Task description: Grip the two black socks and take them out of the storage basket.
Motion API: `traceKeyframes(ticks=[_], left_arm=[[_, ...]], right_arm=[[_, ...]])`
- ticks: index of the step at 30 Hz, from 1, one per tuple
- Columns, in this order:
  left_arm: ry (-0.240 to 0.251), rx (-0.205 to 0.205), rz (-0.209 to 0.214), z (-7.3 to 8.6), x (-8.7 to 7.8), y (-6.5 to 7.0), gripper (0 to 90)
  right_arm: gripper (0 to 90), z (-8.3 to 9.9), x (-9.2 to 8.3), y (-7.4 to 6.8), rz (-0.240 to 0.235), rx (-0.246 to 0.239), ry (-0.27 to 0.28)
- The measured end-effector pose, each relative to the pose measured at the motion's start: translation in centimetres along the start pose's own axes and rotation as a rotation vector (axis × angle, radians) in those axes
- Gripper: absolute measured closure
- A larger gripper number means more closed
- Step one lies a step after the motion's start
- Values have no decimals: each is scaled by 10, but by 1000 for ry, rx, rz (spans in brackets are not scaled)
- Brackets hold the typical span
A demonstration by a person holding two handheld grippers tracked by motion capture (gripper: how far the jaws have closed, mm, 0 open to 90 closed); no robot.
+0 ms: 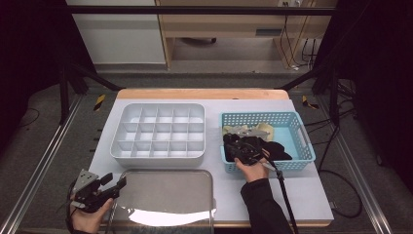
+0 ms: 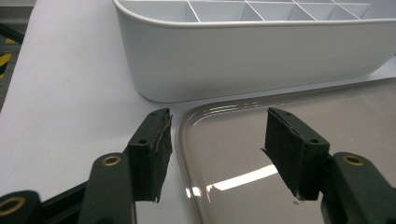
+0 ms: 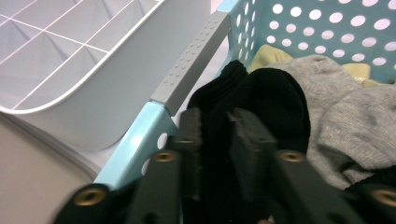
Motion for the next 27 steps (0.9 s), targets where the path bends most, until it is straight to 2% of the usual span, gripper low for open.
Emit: traceKeyframes(ticks=[4, 9, 19, 24, 27], left_arm=[[-1, 2, 0, 0, 0, 0, 400], [-2, 2, -4, 0, 0, -1, 400], [0, 1, -2, 0, 0, 0, 400], [-4, 3, -3, 1, 0, 0, 400], [-2, 3, -2, 0, 0, 0, 400]], right_arm=[[868, -1, -3, 2, -9, 10, 3], [876, -2, -9, 3, -11, 8, 17], [879, -15, -32, 4, -6, -7, 96], [879, -20, -41, 7, 2, -12, 120], [879, -20, -45, 13, 32, -22, 118]])
Point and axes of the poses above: each handheld gripper's, and its own axes: x roughly forward along the jaws, z roughly out of its underside, y roughly to its right, the point moved 10 cm from there along x, roughly forward along the jaws, and after that the axes turned 11 degrees about -z, right-handed, at the moved point
